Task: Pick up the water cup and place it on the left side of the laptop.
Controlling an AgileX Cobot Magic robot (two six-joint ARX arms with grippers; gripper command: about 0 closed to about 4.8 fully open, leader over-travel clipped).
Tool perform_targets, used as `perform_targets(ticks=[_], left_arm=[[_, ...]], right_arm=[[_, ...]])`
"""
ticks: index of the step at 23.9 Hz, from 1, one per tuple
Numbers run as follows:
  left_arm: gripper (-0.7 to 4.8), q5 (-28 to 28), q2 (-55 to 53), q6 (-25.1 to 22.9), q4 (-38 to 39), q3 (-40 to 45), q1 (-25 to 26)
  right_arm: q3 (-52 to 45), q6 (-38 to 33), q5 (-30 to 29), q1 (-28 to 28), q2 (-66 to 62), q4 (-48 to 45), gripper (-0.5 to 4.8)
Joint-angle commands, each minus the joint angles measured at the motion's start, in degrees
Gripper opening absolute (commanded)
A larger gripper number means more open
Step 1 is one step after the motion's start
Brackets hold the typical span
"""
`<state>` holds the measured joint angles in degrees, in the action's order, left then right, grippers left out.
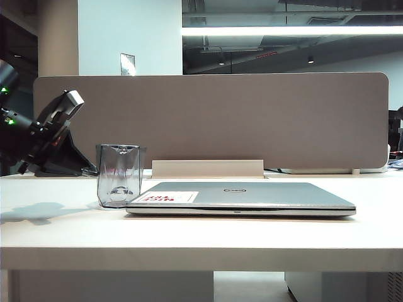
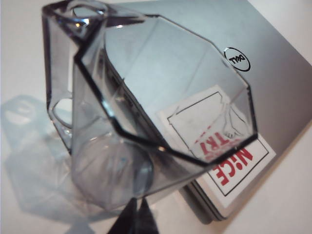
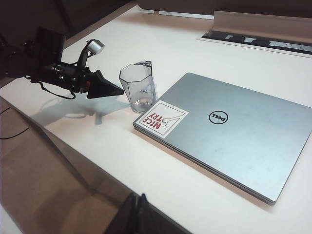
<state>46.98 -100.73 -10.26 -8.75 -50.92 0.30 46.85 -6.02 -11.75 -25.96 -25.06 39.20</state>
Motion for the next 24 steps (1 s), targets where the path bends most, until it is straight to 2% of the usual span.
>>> perform_targets(ticks=[1,7,10,13,19,24], left_arm=[[-0.06,-1.4,0.3,0.2,-0.3,-0.1,0.3],[0.01,-10.8,0.3,-1.0,-2.8,-0.1,0.7],[0.82,-13.9,0.3,-3.7,-6.1,-0.1,0.8],[0.98,-13.8,0.2,-6.3,-10.0,-0.1,0.9],[0.98,-13.7,-0.8,-7.1,-14.9,-1.1,1.4],[0.98,-7.9,-3.8,-7.1,-14.7,-4.4,3.1]], right_arm=[[0.0,0.3,0.3,-0.1,0.0,-0.4,-0.07],[0.0,0.3,0.3,-0.1,0.0,-0.4,-0.07],[0.0,0.3,0.3,-0.1,0.0,-0.4,-0.07],[0.0,0.2,0.3,-0.1,0.0,-0.4,-0.07],[0.0,0.2,0.3,-0.1,0.0,-0.4,-0.07],[0.0,0.2,0.3,-0.1,0.0,-0.4,-0.07]])
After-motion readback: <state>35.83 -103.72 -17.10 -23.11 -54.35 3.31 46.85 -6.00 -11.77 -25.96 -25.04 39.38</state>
